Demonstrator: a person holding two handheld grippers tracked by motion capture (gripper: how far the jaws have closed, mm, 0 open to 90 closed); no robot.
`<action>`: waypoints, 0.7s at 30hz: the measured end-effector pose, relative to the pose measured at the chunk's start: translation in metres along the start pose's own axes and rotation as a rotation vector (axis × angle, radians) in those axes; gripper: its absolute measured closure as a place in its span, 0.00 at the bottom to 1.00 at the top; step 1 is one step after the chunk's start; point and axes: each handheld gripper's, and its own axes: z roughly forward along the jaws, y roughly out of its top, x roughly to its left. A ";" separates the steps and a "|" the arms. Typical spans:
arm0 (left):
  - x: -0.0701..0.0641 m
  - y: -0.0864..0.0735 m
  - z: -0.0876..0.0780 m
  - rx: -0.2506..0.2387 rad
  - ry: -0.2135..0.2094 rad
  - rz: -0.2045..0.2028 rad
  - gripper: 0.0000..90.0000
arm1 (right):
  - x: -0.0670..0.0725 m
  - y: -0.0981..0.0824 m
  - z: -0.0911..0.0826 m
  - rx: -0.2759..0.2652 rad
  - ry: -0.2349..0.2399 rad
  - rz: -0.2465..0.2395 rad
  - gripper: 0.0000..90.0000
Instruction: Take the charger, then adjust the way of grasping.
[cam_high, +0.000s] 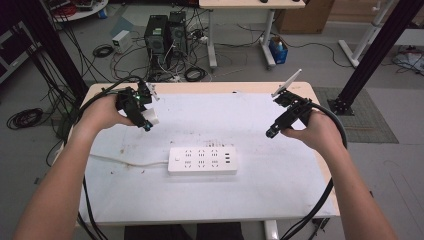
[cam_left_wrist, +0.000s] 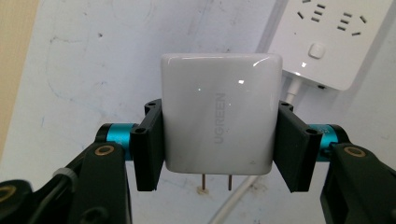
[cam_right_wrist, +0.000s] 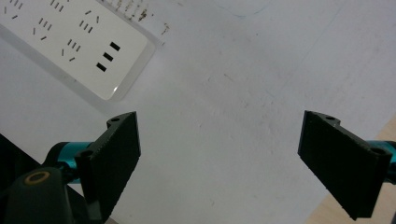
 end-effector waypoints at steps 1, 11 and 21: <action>-0.003 0.000 -0.004 -0.004 0.001 0.002 0.47 | 0.000 0.001 -0.003 -0.002 -0.001 0.009 0.14; -0.018 0.003 -0.019 -0.048 -0.023 0.023 0.47 | 0.008 0.003 -0.012 -0.029 0.025 0.035 0.14; -0.033 0.014 -0.017 -0.171 -0.065 0.093 0.47 | 0.004 0.004 -0.015 -0.061 0.131 0.184 0.14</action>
